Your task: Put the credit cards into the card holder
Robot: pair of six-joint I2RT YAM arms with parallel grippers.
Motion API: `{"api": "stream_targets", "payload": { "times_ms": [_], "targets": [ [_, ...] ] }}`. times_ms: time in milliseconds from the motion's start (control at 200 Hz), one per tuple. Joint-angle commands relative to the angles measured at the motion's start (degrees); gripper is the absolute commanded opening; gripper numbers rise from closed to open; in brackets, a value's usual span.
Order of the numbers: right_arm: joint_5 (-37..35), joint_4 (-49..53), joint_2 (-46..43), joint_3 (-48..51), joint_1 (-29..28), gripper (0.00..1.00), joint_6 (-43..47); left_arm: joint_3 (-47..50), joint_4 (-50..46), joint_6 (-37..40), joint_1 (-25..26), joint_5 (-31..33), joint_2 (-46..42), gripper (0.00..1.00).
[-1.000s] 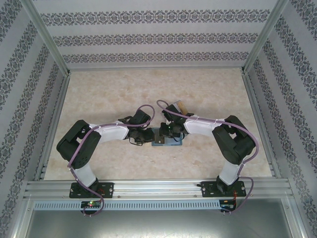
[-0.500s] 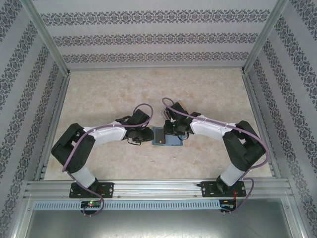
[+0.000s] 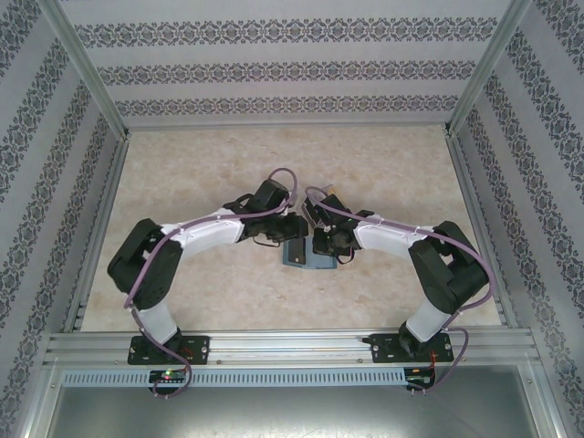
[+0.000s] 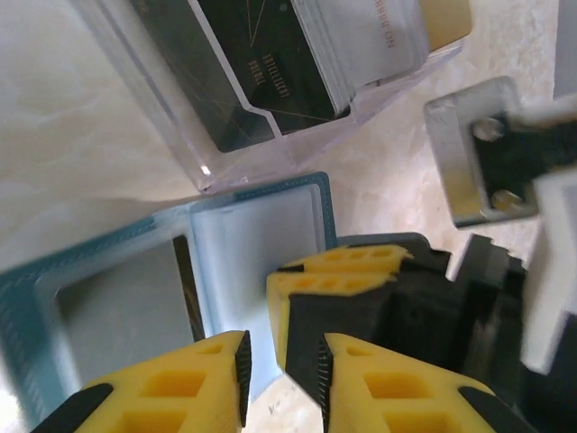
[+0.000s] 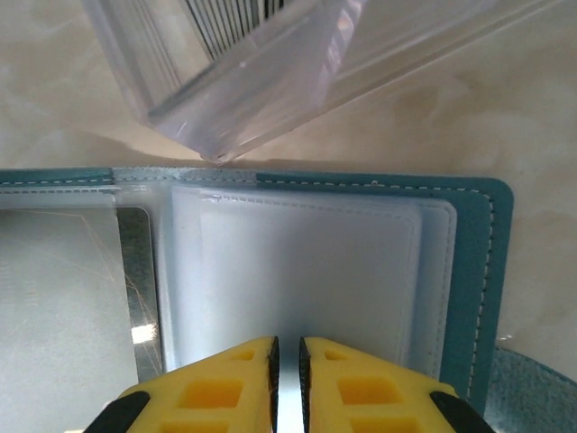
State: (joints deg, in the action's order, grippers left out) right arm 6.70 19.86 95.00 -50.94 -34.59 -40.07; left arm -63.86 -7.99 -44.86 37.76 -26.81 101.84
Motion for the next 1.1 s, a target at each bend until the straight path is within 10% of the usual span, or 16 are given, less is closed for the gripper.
{"api": "stream_targets", "payload": {
  "times_ms": [0, 619, 1094],
  "targets": [
    [0.2, 0.4, -1.3, 1.1, 0.7, 0.17, 0.4, 0.2, 3.1, -2.5, 0.6, -3.6, 5.2, 0.27],
    [0.4, 7.1, -12.8, -4.4, 9.6, 0.33, 12.3, -1.5, -4.5, -0.4, 0.6, 7.2, 2.3, 0.33],
    [-8.3, 22.7, 9.9, -33.4, 9.6, 0.34, 28.8, -8.8, -2.1, -6.2, -3.5, 7.8, 7.2, 0.54]
  ]
}}
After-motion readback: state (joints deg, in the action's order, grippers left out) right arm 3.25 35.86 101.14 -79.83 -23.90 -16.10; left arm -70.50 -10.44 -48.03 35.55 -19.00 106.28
